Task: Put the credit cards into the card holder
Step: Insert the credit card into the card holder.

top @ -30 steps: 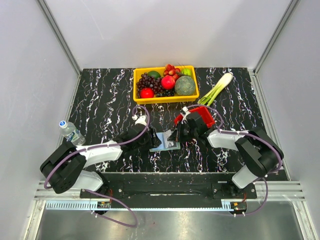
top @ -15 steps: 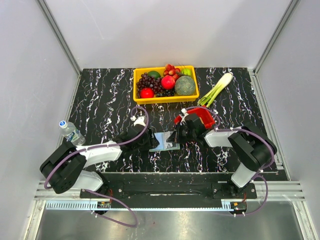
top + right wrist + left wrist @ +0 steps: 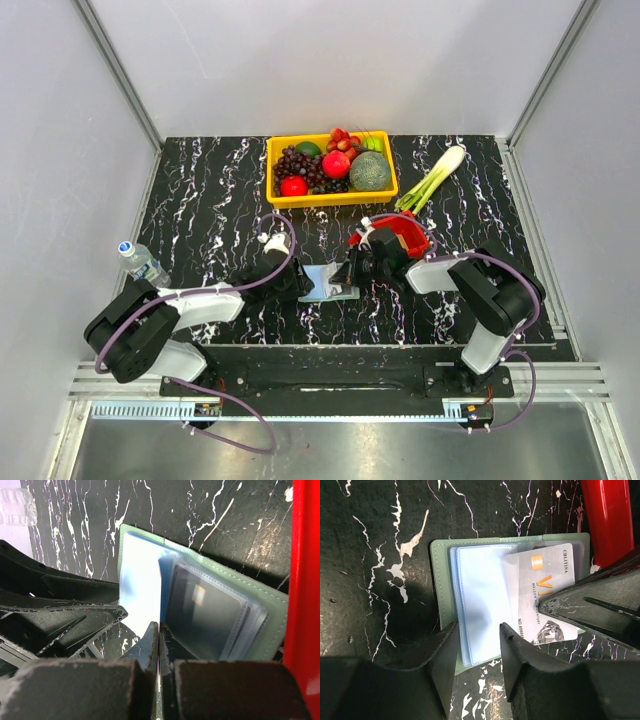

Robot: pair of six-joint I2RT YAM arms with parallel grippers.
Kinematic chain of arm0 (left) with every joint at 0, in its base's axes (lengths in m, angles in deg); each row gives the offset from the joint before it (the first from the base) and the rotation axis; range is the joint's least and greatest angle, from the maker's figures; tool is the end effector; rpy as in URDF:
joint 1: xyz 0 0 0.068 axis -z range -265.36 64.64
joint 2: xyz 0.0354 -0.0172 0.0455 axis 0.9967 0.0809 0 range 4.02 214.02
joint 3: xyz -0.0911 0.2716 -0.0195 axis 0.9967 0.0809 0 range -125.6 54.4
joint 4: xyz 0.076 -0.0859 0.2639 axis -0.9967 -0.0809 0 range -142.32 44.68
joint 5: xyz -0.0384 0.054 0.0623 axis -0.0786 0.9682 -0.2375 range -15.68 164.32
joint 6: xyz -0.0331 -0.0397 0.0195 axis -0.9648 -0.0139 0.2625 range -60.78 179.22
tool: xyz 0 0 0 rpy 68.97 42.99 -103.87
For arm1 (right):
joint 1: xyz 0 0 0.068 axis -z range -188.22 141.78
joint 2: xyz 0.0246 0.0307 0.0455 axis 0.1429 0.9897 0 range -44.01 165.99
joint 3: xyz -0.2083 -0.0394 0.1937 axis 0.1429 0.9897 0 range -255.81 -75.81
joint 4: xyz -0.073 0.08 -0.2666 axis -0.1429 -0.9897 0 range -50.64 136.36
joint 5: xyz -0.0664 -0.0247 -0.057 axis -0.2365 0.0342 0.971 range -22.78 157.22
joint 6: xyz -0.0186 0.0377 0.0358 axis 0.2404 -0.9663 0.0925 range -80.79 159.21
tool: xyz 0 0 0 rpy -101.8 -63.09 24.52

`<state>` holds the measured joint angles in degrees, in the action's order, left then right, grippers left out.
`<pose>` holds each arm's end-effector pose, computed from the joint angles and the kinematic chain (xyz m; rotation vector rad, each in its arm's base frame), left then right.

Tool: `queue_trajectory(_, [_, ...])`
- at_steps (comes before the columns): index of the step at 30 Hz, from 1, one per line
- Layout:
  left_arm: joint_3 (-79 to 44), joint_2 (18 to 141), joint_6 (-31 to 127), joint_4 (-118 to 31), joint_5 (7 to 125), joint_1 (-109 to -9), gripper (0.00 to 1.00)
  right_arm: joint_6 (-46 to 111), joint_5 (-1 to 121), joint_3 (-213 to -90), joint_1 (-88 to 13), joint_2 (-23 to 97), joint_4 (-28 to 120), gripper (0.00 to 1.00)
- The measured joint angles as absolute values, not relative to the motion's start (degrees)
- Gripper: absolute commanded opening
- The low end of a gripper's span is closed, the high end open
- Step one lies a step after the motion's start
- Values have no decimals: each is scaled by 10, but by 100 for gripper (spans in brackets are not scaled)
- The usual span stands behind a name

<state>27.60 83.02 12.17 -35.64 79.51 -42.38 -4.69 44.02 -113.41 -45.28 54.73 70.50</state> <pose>0.1952 -0.1773 0.1330 -0.1335 2.4077 -0.6728 0.2571 0.2126 0.1137 -0.1035 2.4406 1.1661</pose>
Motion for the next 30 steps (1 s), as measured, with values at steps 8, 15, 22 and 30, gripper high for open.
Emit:
queue_trajectory(8, [290,836,118,-320,796,-427,32,-58,438,-1136,-453,554,711,1])
queue_trajectory(15, [305,836,115,-302,798,-430,18,-61,457,-1136,-453,554,713,1])
queue_trajectory(22, [317,836,111,-279,799,-431,16,-63,473,-1135,-454,554,720,2])
queue_trajectory(30, [320,836,107,-274,799,-431,16,-78,477,-1126,-456,554,731,7])
